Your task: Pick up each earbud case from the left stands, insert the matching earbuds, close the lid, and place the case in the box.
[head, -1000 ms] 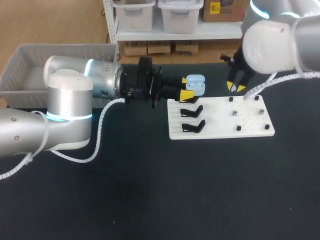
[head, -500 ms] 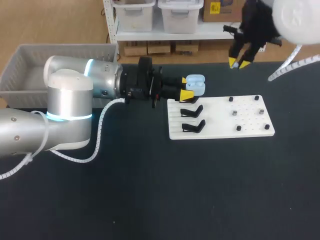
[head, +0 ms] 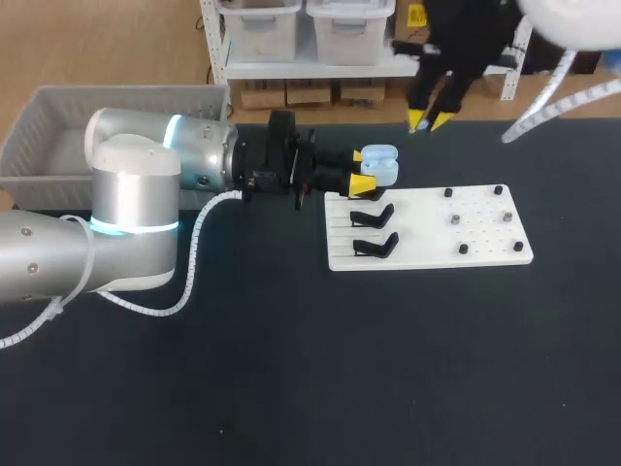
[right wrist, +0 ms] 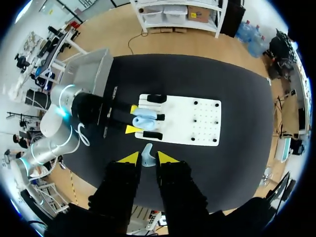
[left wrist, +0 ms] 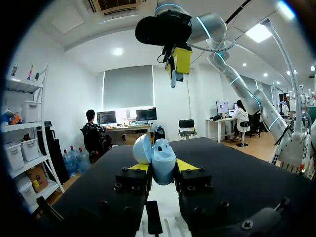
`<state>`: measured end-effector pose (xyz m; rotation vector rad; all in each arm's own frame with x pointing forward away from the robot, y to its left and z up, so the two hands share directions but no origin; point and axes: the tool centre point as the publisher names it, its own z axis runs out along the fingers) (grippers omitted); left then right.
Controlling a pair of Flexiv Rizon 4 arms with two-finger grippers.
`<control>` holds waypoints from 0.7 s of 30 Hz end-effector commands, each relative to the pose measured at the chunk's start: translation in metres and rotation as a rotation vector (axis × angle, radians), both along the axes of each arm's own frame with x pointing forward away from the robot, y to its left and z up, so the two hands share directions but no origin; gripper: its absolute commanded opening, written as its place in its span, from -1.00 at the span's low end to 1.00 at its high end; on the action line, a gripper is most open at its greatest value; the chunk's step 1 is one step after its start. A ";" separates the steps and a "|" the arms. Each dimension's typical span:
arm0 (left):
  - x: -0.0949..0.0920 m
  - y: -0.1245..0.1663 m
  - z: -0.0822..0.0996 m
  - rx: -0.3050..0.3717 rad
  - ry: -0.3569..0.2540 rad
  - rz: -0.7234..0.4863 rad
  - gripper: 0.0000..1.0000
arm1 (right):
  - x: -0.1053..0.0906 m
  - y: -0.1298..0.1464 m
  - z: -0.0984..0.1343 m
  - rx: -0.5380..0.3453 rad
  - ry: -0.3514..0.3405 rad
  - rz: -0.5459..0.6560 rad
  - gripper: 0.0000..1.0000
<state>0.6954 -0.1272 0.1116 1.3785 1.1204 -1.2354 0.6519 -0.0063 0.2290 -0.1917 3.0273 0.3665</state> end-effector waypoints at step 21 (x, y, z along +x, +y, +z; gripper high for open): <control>-0.002 0.000 -0.001 -0.003 -0.004 0.007 -1.00 | 0.011 0.030 -0.041 -0.087 0.054 0.103 -1.00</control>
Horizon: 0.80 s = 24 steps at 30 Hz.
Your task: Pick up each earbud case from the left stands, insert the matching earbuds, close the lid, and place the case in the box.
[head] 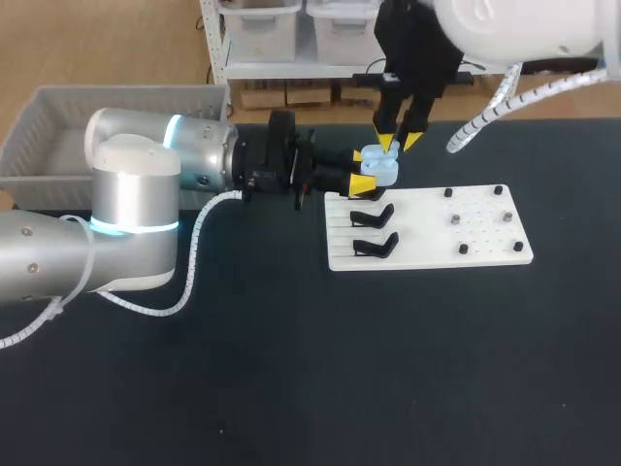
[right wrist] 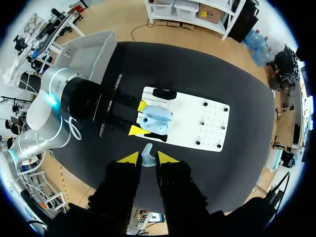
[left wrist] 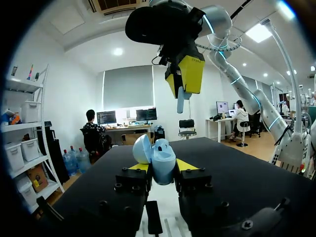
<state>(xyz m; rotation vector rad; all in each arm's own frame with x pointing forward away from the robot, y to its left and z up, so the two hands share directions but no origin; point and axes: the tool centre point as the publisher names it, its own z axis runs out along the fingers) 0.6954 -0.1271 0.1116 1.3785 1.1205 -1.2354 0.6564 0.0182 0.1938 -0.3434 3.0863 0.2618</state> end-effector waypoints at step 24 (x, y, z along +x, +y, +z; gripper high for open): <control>-0.002 0.000 -0.001 -0.003 -0.004 0.007 -1.00 | 0.020 0.013 -0.027 -0.057 0.028 -0.002 -1.00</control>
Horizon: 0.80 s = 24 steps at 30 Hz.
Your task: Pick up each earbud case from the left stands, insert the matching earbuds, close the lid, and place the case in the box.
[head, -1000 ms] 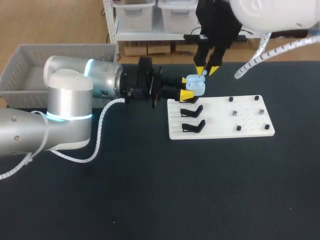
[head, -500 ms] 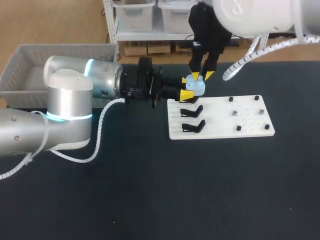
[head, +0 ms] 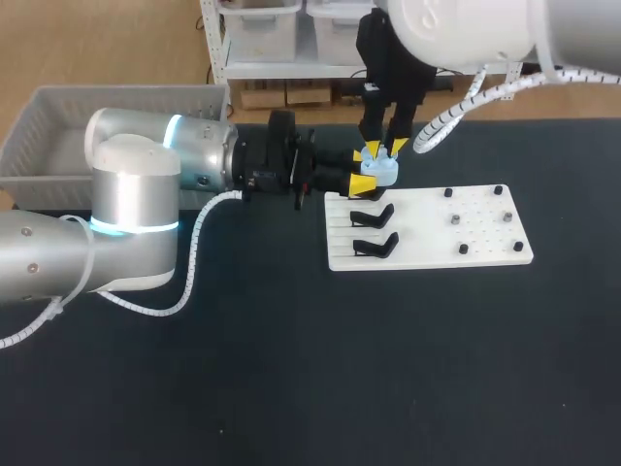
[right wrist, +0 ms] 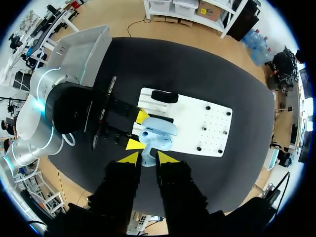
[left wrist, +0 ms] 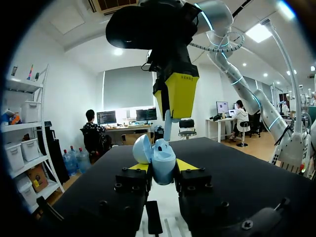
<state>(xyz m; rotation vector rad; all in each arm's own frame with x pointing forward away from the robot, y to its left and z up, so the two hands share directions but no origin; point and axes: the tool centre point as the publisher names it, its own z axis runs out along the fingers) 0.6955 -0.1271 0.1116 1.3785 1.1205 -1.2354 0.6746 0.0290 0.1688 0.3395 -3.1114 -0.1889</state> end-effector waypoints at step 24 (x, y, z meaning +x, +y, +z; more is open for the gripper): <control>-0.002 0.000 -0.001 -0.003 -0.004 0.007 -1.00 | 0.003 0.010 -0.011 -0.014 0.014 0.033 -1.00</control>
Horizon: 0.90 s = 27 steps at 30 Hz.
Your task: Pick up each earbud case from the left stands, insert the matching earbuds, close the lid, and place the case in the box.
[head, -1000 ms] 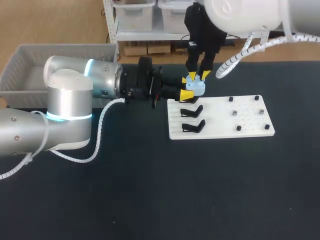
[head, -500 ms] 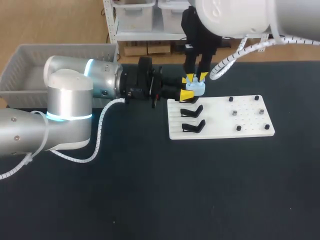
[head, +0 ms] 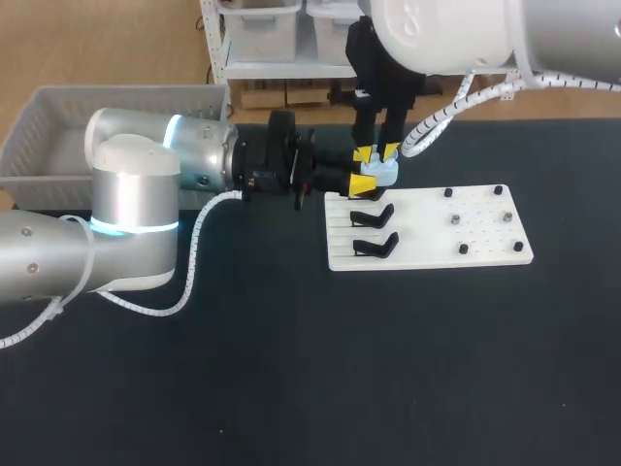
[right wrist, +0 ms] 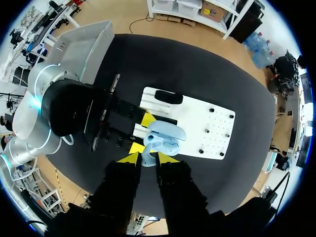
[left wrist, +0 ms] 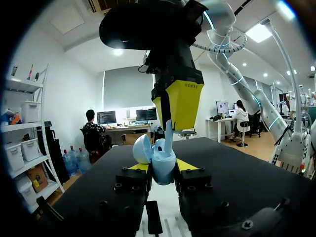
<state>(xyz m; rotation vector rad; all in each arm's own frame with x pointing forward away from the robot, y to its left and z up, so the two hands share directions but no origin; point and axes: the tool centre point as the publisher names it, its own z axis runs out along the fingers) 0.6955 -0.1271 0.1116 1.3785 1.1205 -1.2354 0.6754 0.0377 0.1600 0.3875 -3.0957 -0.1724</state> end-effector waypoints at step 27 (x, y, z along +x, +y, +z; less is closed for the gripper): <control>-0.002 0.000 -0.001 -0.003 -0.004 0.007 -1.00 | 0.015 0.001 -0.010 -0.018 0.020 -0.014 -0.88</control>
